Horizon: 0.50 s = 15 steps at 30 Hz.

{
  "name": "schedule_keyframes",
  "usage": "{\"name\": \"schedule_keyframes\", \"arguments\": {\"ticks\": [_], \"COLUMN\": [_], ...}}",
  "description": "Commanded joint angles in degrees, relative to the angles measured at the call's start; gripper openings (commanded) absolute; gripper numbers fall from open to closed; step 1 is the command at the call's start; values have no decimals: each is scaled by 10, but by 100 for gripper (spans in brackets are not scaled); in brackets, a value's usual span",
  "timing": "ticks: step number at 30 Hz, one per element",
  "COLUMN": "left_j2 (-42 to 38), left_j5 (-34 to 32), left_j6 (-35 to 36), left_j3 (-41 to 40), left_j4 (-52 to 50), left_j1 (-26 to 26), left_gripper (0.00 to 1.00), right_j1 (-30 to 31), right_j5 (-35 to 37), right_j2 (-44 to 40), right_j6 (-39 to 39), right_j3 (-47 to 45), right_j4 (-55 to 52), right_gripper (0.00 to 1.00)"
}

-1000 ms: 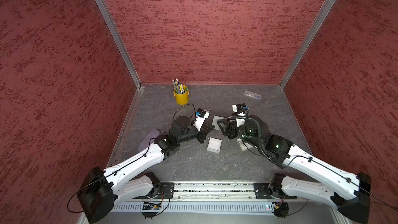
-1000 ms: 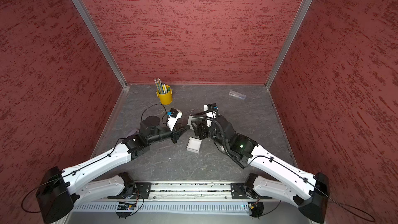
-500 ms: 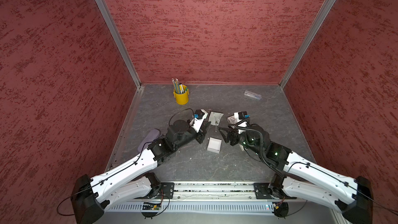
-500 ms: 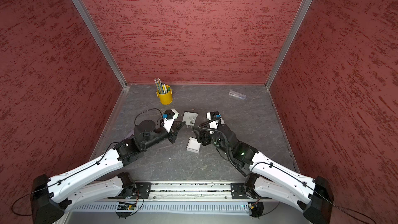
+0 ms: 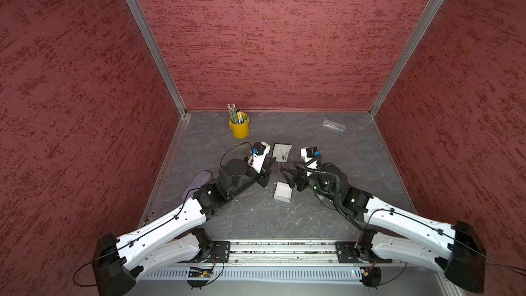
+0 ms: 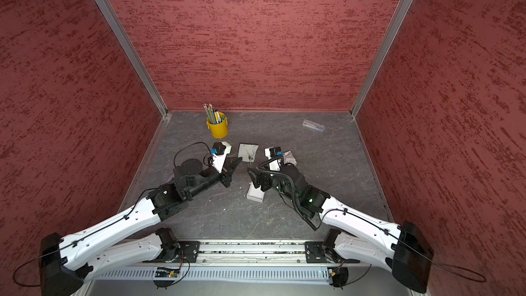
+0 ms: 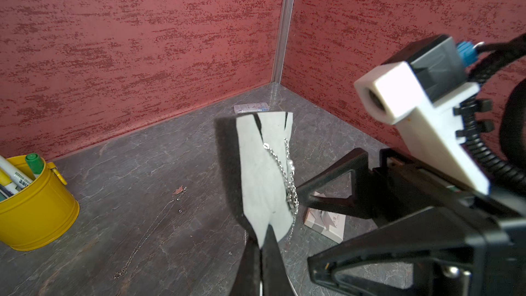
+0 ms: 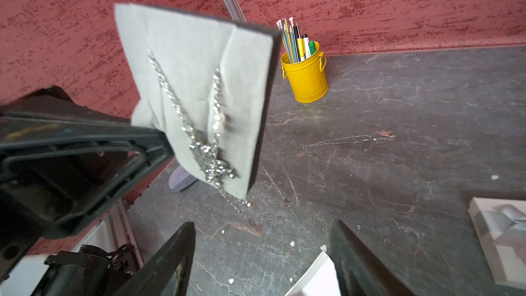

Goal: Take the necklace out of the lift-off lid jewelry box
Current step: Pick up the necklace from the inner lining.

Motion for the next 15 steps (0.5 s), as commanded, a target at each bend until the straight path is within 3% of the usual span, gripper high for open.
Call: {"name": "schedule_keyframes", "arguments": {"ticks": [1, 7, 12, 15], "left_j2": [-14, -27, -29, -30], "left_j5": [-8, -11, -13, -13], "left_j6": [-9, -16, -17, -19], "left_j3": [10, 6, 6, 7], "left_j4": [20, 23, 22, 23], "left_j1": [-2, -3, -3, -3], "left_gripper": [0, 0, 0, 0], "right_j1": [0, 0, 0, 0], "right_j5": [-4, -9, -12, -15], "right_j2": [14, 39, 54, 60], "right_j6": [-29, -45, -51, -59], "right_j3": [28, 29, 36, 40], "right_j4": [37, 78, 109, 117], "right_gripper": [73, 60, 64, 60]}}
